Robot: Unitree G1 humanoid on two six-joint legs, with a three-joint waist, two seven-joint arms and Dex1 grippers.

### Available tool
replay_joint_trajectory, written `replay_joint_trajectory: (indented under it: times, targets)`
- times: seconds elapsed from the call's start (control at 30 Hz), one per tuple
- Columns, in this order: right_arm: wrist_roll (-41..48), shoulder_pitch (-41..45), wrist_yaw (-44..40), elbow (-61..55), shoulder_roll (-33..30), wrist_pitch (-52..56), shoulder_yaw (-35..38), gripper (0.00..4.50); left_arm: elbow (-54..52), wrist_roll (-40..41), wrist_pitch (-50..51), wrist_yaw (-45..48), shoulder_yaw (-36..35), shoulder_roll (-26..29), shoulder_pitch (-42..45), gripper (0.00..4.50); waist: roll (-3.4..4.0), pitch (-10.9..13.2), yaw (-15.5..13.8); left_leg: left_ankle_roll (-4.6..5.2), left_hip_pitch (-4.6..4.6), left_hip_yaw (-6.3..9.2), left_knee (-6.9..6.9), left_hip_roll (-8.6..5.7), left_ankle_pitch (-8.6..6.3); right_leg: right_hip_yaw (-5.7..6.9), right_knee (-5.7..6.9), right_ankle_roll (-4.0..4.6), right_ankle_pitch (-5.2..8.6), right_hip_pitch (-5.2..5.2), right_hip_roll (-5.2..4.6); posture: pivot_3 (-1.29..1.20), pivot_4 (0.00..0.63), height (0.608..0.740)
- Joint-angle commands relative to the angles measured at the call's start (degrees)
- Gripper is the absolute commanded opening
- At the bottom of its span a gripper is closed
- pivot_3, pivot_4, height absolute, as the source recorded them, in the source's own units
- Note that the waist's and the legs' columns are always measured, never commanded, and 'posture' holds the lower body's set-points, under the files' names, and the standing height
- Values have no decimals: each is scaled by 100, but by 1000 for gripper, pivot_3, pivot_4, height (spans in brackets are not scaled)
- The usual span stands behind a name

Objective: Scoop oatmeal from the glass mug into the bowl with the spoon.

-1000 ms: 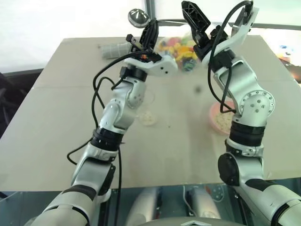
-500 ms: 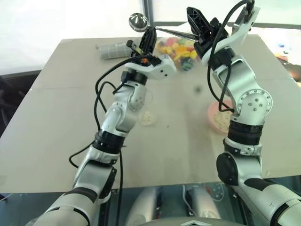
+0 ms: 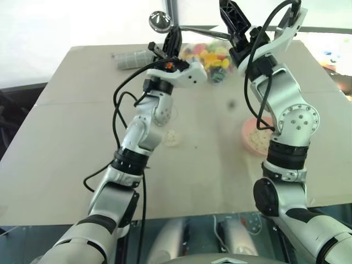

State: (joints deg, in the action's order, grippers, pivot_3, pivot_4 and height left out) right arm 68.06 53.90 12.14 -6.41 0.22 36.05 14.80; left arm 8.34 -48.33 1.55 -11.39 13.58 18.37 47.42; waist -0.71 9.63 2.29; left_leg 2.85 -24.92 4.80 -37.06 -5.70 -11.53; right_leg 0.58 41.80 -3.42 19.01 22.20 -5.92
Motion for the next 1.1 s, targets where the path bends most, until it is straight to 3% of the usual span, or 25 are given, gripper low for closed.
replay_joint_trajectory:
  times: [0.03,0.53,0.67,0.87,1.1]
  targets:
    - [136,25,80,-369,49,38,-55,4050,-35,-69,8,-129,19,-10,211,0,0,0,-1,0,0,0,0,0,0,0,0,0,0,0,0,0,150,718]
    - [208,-229,385,-478,381,227,-285,4050,15,-77,65,-149,57,-12,215,0,0,0,-3,0,-2,-1,0,0,0,-4,1,0,0,3,0,0,150,718]
    - [179,-212,444,-492,386,181,-263,2815,-30,-86,94,-134,57,-17,173,0,0,0,-2,0,-2,-1,0,0,0,-4,1,0,0,4,1,0,150,718]
    - [180,-186,482,-472,403,158,-257,46,-81,-91,127,-116,62,-40,112,0,0,0,-1,0,-2,-1,0,0,0,-4,1,0,0,4,1,0,150,718]
    - [78,-106,475,-337,447,67,-239,13,-168,94,81,-31,52,-137,13,0,-2,-1,-1,0,-5,-4,0,0,0,-6,2,0,0,9,1,0,150,718]
